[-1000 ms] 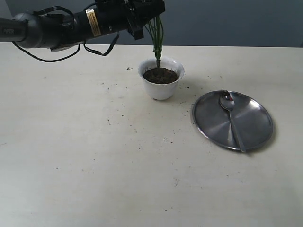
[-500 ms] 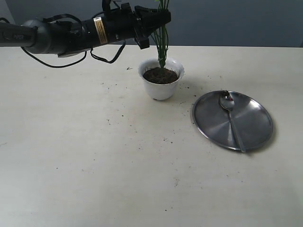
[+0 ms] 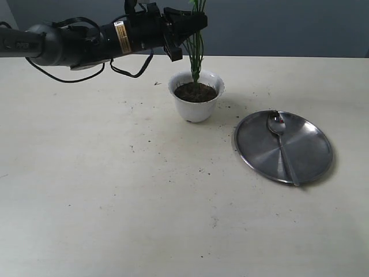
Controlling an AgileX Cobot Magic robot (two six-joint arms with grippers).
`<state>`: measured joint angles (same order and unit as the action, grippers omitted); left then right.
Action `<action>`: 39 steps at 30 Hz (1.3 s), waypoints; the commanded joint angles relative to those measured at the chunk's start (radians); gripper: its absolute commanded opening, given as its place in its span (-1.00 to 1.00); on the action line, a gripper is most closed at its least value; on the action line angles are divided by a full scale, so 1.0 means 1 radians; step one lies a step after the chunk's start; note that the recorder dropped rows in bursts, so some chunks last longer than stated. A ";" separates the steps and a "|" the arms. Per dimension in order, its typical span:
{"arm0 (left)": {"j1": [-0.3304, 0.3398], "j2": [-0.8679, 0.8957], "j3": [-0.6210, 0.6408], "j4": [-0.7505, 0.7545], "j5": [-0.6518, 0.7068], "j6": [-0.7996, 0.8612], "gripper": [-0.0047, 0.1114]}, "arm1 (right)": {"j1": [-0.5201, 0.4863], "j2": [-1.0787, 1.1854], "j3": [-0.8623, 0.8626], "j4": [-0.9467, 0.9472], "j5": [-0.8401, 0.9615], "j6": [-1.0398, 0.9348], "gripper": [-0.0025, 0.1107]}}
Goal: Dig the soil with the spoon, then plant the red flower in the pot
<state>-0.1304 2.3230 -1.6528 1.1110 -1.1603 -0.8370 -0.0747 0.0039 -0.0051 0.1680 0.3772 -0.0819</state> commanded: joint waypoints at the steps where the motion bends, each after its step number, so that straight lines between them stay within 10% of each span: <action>1: -0.002 0.015 -0.005 0.004 -0.004 0.001 -0.91 | -0.004 -0.004 0.005 -0.001 -0.015 -0.005 -0.97; 39: 0.011 0.097 -0.005 0.163 -0.027 -0.140 -0.91 | -0.004 -0.004 0.005 -0.001 -0.013 -0.005 -0.97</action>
<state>-0.1195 2.3973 -1.6672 1.1780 -1.2503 -0.9496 -0.0747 0.0039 -0.0051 0.1680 0.3772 -0.0819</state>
